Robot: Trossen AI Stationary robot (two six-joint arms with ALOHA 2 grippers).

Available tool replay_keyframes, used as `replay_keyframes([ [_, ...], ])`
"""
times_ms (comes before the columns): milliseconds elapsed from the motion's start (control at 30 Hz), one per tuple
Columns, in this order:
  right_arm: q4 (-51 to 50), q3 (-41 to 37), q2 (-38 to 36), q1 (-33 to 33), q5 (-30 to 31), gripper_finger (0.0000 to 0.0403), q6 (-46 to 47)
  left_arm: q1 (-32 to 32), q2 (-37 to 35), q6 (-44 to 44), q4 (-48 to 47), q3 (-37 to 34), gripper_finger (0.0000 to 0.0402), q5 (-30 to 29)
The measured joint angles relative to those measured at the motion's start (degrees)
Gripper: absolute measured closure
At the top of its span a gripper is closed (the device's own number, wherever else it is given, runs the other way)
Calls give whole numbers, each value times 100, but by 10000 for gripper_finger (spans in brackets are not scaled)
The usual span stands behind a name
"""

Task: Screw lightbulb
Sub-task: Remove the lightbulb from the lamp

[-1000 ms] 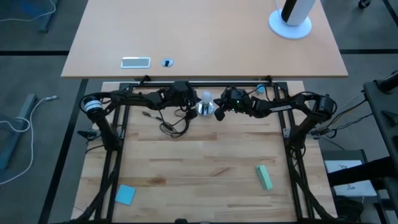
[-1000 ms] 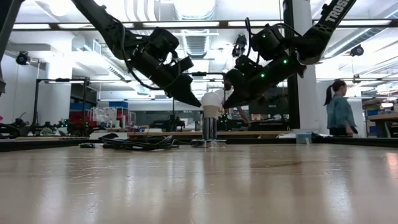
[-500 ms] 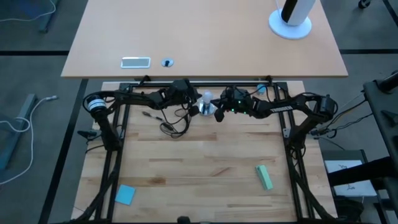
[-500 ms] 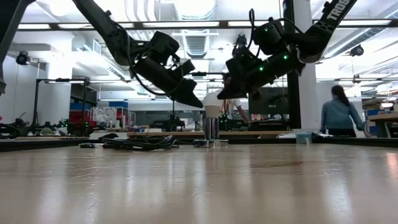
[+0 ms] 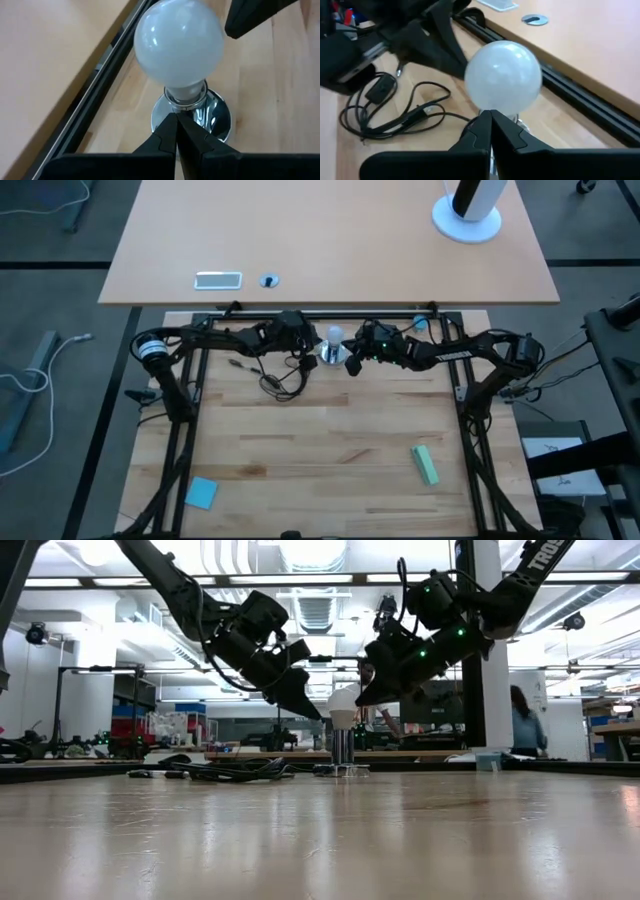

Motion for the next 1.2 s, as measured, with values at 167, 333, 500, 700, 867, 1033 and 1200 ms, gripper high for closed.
replay_keyframes([
  [167, -190, 0, -213, 79, 1, 403, 204, -4, -23, -17, -7, -4, 401, -2],
  [333, -594, 0, -502, 191, -2, 403, 423, -49, -161, -171, -191, -10, 401, -2],
  [500, -1035, 0, -884, 374, -37, 403, 486, -83, -583, -215, -223, -180, 401, 11],
  [700, -1570, 0, -1542, 460, -1178, 403, 487, -145, -1334, -178, -220, -570, 401, 223],
  [867, -2224, -2, -2133, 464, -1149, 403, 618, -162, -1828, -178, 328, -1073, 401, 233],
  [1033, -2118, -26, -2299, 543, -331, 403, 563, -101, -2004, -166, 1466, -1741, 401, -240],
  [1200, -1894, -94, -2073, 490, 410, 403, 527, 127, -1881, -170, 2099, -2100, 401, -626],
])
